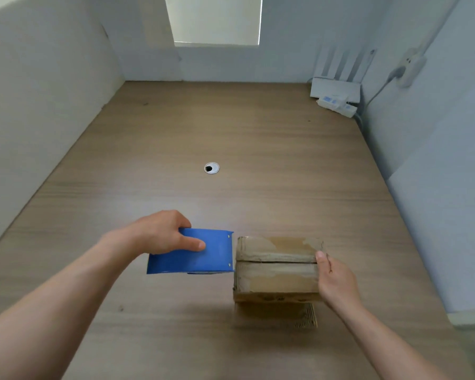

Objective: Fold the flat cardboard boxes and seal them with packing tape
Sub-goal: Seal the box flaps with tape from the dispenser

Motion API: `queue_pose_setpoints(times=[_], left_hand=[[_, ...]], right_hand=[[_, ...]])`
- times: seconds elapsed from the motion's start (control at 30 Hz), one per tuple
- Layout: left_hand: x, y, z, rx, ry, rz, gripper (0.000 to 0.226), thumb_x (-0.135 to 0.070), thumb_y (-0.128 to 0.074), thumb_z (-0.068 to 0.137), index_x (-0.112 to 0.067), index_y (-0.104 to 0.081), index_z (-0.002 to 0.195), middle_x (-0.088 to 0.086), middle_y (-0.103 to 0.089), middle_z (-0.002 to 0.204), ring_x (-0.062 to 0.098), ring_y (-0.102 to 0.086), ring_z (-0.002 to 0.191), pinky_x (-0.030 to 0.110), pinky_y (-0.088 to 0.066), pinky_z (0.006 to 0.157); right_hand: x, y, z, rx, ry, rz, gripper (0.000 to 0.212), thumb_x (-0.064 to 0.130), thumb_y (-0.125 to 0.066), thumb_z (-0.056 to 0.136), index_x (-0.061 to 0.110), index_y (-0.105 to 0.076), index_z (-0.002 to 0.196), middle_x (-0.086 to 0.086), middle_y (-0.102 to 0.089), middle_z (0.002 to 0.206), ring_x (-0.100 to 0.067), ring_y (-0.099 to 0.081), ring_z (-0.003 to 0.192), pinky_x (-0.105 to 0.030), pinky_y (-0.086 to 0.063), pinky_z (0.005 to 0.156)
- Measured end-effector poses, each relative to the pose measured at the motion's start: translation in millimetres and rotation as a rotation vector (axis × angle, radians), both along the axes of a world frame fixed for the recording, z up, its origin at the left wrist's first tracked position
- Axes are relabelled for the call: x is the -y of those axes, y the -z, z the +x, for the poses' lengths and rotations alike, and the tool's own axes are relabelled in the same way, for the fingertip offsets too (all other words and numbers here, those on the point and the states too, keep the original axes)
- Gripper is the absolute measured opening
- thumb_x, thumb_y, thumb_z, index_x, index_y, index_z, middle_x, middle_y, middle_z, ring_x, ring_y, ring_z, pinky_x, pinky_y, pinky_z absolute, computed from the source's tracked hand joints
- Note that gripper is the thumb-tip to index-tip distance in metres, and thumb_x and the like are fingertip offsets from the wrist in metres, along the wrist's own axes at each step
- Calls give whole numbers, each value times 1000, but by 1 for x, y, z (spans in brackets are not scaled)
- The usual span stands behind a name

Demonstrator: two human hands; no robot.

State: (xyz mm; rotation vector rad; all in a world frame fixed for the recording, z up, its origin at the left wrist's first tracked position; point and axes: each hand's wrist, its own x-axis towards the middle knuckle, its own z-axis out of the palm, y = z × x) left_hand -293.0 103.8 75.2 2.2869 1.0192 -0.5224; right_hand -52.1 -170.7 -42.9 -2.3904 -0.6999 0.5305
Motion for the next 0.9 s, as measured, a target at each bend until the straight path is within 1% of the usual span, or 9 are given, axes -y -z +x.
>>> queue_pose_setpoints(times=[0.07, 0.13, 0.2, 0.3, 0.47, 0.6, 0.73, 0.83, 0.9], left_hand=[[-1, 5, -1, -3, 8, -14, 51, -67, -69, 73, -20, -51, 66, -5, -52, 65, 16, -49, 61, 30, -33, 61], [-1, 12, -4, -12, 12, -26, 47, -62, -69, 81, -20, -53, 69, -4, -53, 68, 16, -50, 63, 31, -34, 62], [-2, 19, -8, 3, -1, -66, 44, -58, -70, 83, -19, -54, 70, -4, -53, 69, 15, -49, 63, 30, -34, 61], [-3, 27, -15, 38, -30, -151, 43, -54, -71, 85, -17, -53, 71, -4, -52, 67, 14, -47, 60, 28, -33, 60], [-4, 37, -28, 108, -41, -222, 52, -68, -64, 66, -18, -52, 68, -5, -48, 64, 10, -42, 55, 27, -29, 58], [-5, 45, -33, 170, -57, -238, 70, -87, -62, 46, -21, -51, 64, -13, -47, 57, 6, -41, 51, 25, -28, 57], [-11, 49, -37, 227, -71, -231, 84, -100, -55, 36, -21, -50, 62, -13, -47, 55, 5, -40, 50, 25, -27, 56], [-8, 47, -35, 212, -58, -211, 78, -95, -61, 35, -21, -50, 60, -13, -46, 54, 6, -41, 51, 24, -27, 54], [-6, 46, -31, 177, -55, -179, 63, -82, -60, 49, -21, -50, 61, -11, -47, 56, 10, -43, 54, 26, -29, 56]], right_hand=[[0, 0, 0, 4, -8, 13, 48, 35, -33, 107, 7, -71, 107, -14, -71, 104, -31, -63, 101, -29, -36, 75], [0, 0, -1, 11, -9, 27, 45, 33, -35, 107, 9, -70, 96, -13, -69, 94, -31, -62, 93, -30, -34, 72], [-1, -1, -1, 17, -5, 45, 42, 30, -36, 107, 12, -64, 82, -8, -63, 81, -29, -58, 83, -33, -33, 68], [0, -1, -1, 25, -8, 46, 44, 30, -37, 107, 9, -64, 80, -7, -63, 78, -29, -57, 79, -34, -33, 65], [-1, -1, 0, 36, -20, 43, 43, 30, -36, 107, 11, -63, 79, -6, -63, 79, -27, -56, 79, -33, -32, 66], [-1, 1, 2, 45, -30, 39, 46, 31, -36, 107, 10, -63, 77, -4, -64, 76, -27, -57, 77, -33, -33, 65], [-1, 0, 2, 34, -40, 36, 47, 33, -36, 107, 12, -61, 73, 1, -62, 74, -22, -56, 73, -34, -34, 62], [-2, -2, 1, 31, -41, 43, 47, 32, -36, 107, 17, -55, 67, 1, -61, 71, -18, -54, 69, -26, -38, 61], [-2, -2, 0, 38, -36, 44, 47, 31, -37, 107, 16, -53, 66, 1, -60, 69, -17, -53, 67, -22, -37, 62]])
